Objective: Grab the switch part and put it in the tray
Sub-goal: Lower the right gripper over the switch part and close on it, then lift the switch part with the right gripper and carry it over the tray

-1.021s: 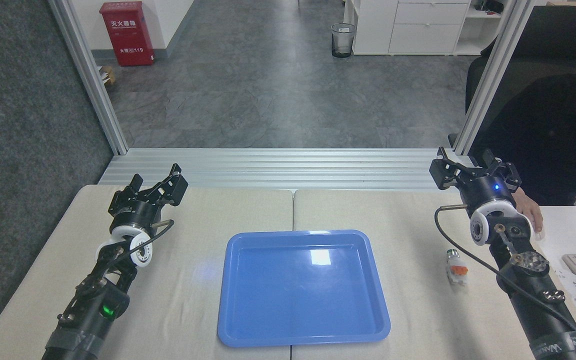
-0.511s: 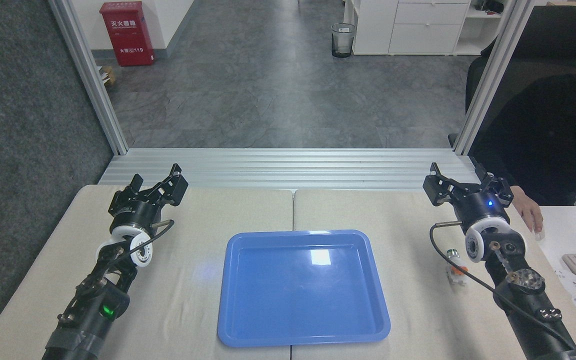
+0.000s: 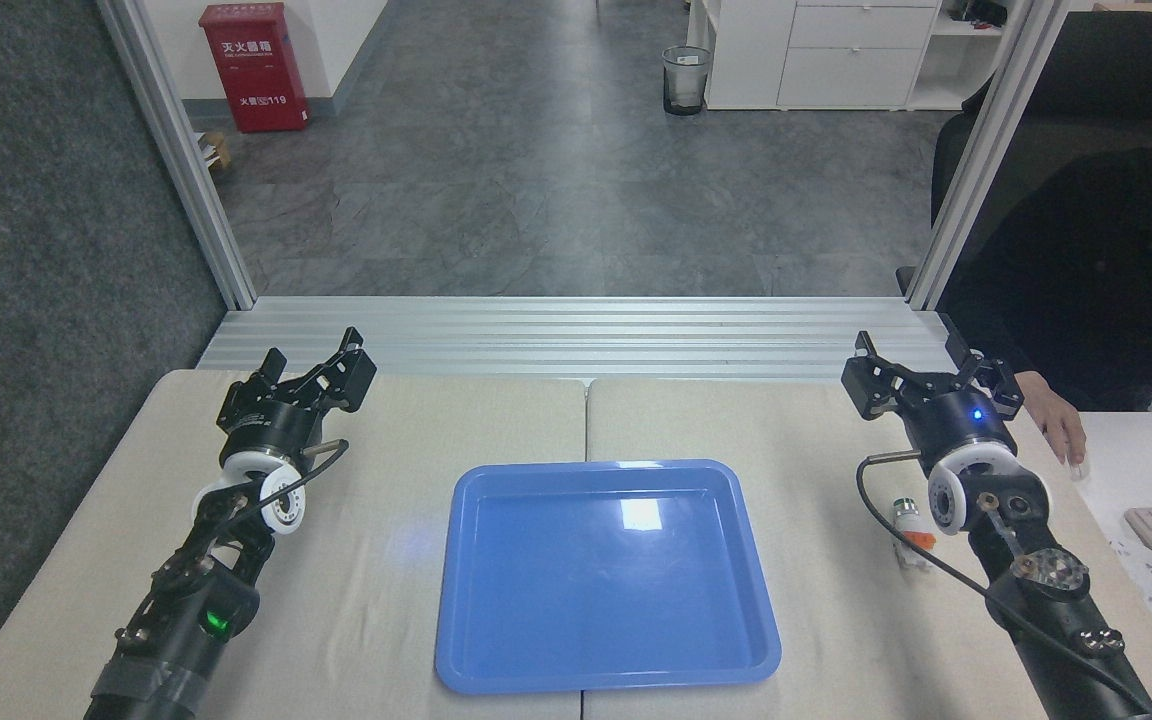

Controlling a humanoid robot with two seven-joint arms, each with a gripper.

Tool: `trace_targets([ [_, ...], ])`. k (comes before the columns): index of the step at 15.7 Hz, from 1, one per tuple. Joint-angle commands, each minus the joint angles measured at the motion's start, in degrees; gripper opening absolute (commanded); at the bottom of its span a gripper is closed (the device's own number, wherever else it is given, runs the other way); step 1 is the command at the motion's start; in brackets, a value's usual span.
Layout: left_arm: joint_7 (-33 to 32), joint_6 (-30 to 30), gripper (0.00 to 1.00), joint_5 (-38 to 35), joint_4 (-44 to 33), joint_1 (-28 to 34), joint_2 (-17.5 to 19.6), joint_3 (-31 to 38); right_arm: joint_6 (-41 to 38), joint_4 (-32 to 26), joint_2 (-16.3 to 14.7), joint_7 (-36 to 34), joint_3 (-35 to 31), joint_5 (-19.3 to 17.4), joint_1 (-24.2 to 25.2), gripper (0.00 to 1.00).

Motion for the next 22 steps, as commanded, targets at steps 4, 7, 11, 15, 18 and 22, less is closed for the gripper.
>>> trace_targets([
  [4,0.0,0.0,1.0,0.0,0.0,0.0,0.0,0.0,0.2,5.0,0.2,-0.1,-0.1,0.3,7.0,0.99],
  [7,0.0,0.0,1.0,0.0,0.0,0.0,0.0,0.0,0.0,10.9,0.4,-0.1,0.2,0.0,7.3,0.98],
  [11,0.0,0.0,1.0,0.0,0.0,0.0,0.0,0.0,0.3,15.4,2.1,-0.1,5.1,0.1,7.8,0.98],
  [15,0.0,0.0,1.0,0.0,0.0,0.0,0.0,0.0,2.0,15.6,2.2,-0.1,6.0,0.5,10.3,0.97],
  [18,0.0,0.0,1.0,0.0,0.0,0.0,0.0,0.0,7.3,15.8,1.1,-0.2,8.9,1.0,10.9,0.97],
  [22,0.0,0.0,1.0,0.0,0.0,0.0,0.0,0.0,7.9,15.3,1.4,-2.4,9.5,1.2,12.4,0.02],
])
